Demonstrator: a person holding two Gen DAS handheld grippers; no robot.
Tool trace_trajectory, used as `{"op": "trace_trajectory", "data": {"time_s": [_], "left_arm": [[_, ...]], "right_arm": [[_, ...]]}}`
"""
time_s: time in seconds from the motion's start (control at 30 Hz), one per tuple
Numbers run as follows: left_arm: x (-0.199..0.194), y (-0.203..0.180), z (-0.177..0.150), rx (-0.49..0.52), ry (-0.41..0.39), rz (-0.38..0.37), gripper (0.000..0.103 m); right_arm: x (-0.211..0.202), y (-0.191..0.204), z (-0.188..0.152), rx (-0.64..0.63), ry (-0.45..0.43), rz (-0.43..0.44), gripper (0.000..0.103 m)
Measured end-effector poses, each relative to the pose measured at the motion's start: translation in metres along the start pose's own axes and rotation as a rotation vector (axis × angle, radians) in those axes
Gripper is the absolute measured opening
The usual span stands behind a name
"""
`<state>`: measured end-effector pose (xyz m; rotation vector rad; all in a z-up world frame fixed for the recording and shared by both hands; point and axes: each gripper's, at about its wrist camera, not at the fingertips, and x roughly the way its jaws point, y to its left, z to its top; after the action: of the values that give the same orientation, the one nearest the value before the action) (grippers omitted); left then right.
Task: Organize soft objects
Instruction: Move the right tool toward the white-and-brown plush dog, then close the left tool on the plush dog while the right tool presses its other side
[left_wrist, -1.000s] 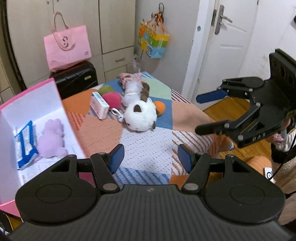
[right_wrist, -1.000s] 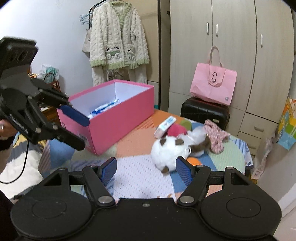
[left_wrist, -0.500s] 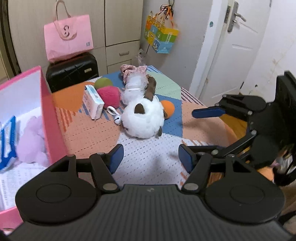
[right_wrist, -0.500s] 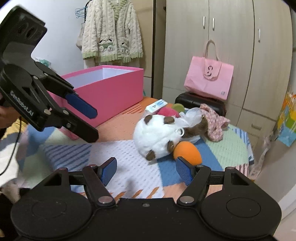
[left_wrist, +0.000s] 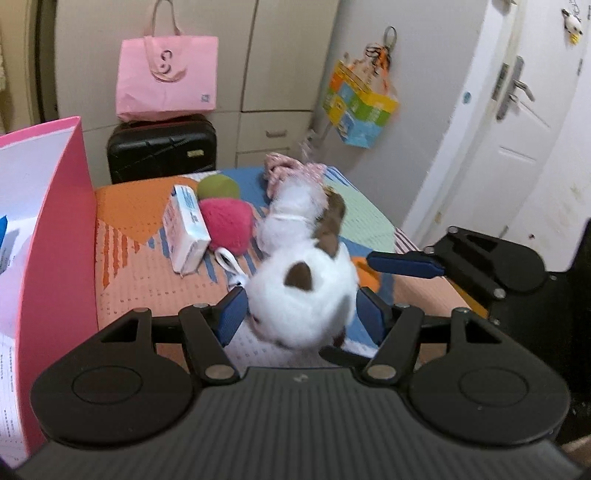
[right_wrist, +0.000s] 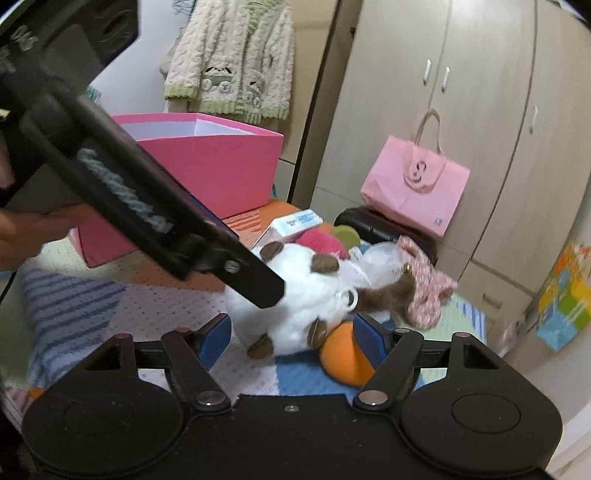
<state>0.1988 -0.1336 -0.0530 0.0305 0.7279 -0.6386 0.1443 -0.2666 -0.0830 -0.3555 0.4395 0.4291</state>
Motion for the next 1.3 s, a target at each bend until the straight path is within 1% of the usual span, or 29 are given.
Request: {"op": "trace_trajectory", "data": {"time_s": [0.1, 0.3, 0.37, 0.47, 0.57, 0.73, 0.87, 1.13, 1.3], "left_arm": [[0.006, 0.001, 0.000, -0.005, -0.010, 0.018, 0.065], [0.014, 0.011, -0.004, -0.071, 0.000, -0.020, 0.065], [0.016, 0.013, -0.006, -0.091, 0.000, -0.029, 0.065], [0.018, 0.015, -0.009, -0.102, -0.003, -0.025, 0.065], [0.019, 0.019, -0.010, -0.131, -0.002, -0.039, 0.065], [0.017, 0.012, -0.015, -0.087, -0.013, -0.033, 0.062], [0.013, 0.009, -0.020, -0.098, -0.041, -0.034, 0.061], [-0.003, 0.003, -0.024, -0.082, -0.046, -0.029, 0.061], [-0.021, -0.008, -0.023, -0.024, -0.080, 0.012, 0.061]], "right_arm": [[0.003, -0.002, 0.002, -0.023, -0.007, 0.005, 0.081], [0.019, -0.011, 0.003, -0.012, 0.017, 0.060, 0.083], [0.025, -0.014, 0.003, -0.008, 0.014, 0.064, 0.085], [0.028, -0.013, 0.005, -0.005, 0.010, 0.071, 0.085], [0.031, -0.010, 0.004, -0.017, 0.009, 0.062, 0.085], [0.032, 0.001, 0.001, -0.059, 0.008, 0.027, 0.082], [0.030, 0.010, 0.003, -0.071, 0.011, -0.009, 0.080], [0.016, 0.021, 0.009, -0.028, 0.020, -0.027, 0.079], [0.005, 0.025, 0.017, 0.017, -0.012, -0.025, 0.079]]}}
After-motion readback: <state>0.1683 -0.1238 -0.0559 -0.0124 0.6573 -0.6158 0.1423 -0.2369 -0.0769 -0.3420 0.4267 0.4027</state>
